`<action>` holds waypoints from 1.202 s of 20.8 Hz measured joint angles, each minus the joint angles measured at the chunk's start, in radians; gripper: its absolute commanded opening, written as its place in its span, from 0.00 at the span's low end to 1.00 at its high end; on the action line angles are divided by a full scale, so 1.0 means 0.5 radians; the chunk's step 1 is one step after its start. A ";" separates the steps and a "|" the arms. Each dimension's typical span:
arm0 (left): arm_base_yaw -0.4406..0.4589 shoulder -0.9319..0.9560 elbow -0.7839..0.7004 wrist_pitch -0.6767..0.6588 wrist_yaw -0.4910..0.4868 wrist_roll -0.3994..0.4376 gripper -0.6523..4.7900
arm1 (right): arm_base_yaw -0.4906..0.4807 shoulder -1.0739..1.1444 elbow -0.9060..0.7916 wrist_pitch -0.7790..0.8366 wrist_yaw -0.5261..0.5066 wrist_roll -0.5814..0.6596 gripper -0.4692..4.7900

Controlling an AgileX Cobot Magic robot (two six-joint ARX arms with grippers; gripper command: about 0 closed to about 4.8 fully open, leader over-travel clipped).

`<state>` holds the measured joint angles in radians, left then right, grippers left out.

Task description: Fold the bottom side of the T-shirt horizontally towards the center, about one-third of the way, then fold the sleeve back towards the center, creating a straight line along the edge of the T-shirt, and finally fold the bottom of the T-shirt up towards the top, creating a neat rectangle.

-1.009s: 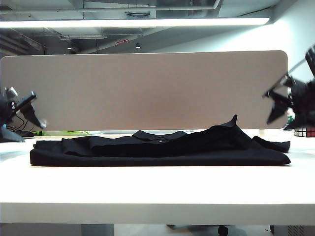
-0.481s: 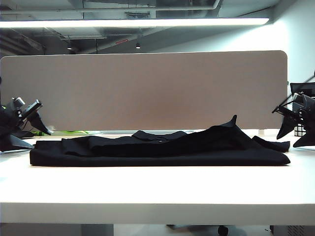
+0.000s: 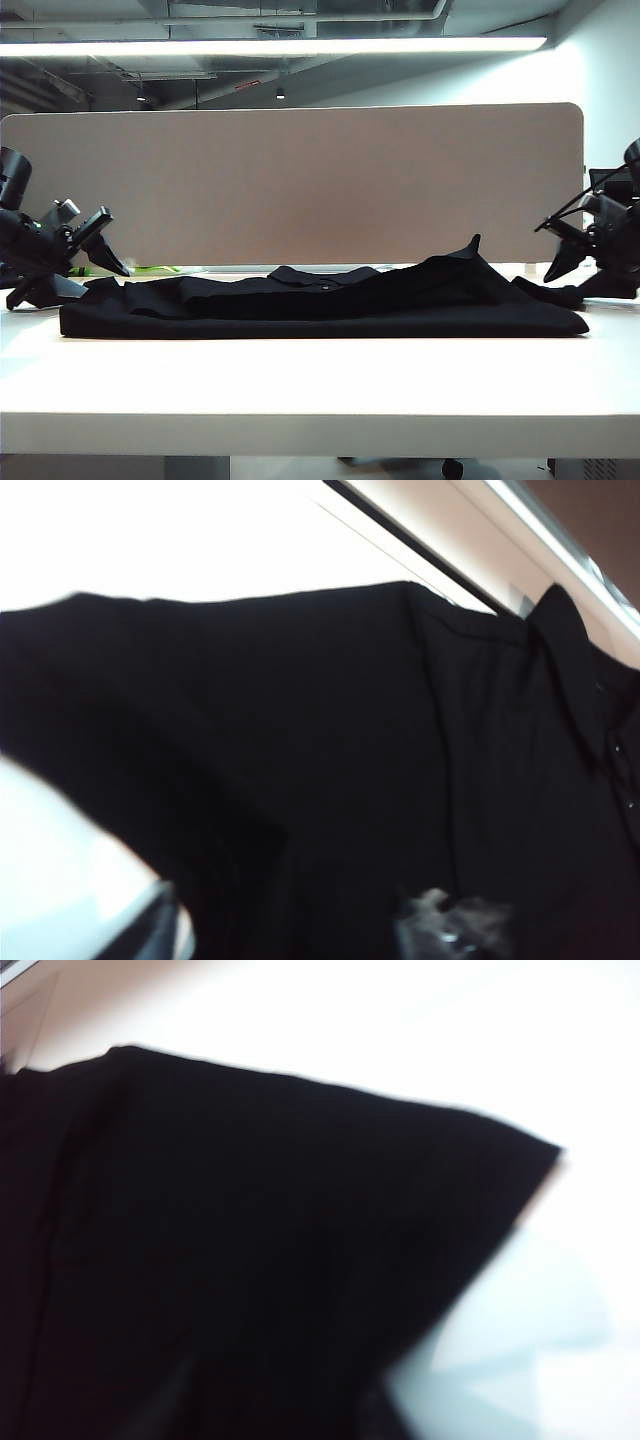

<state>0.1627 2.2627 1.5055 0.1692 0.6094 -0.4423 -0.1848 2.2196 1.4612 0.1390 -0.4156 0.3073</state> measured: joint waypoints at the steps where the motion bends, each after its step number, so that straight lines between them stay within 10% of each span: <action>1: -0.004 0.001 0.001 -0.001 -0.019 0.005 0.32 | 0.008 0.007 -0.002 0.004 -0.006 0.001 0.11; 4: -0.004 0.002 0.003 0.008 -0.014 0.004 0.11 | 0.029 0.012 -0.007 -0.013 -0.013 -0.002 0.07; 16: -0.026 -0.053 -0.022 0.203 0.223 0.036 0.11 | 0.066 -0.117 -0.025 0.067 -0.321 0.040 0.07; 25: -0.414 -0.316 -0.016 0.208 0.356 0.226 0.11 | 0.489 -0.398 -0.011 0.014 -0.470 0.044 0.07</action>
<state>-0.0444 2.1048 1.4975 0.2729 0.7872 -0.3294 0.0597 2.0205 1.4555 0.1463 -0.6506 0.3294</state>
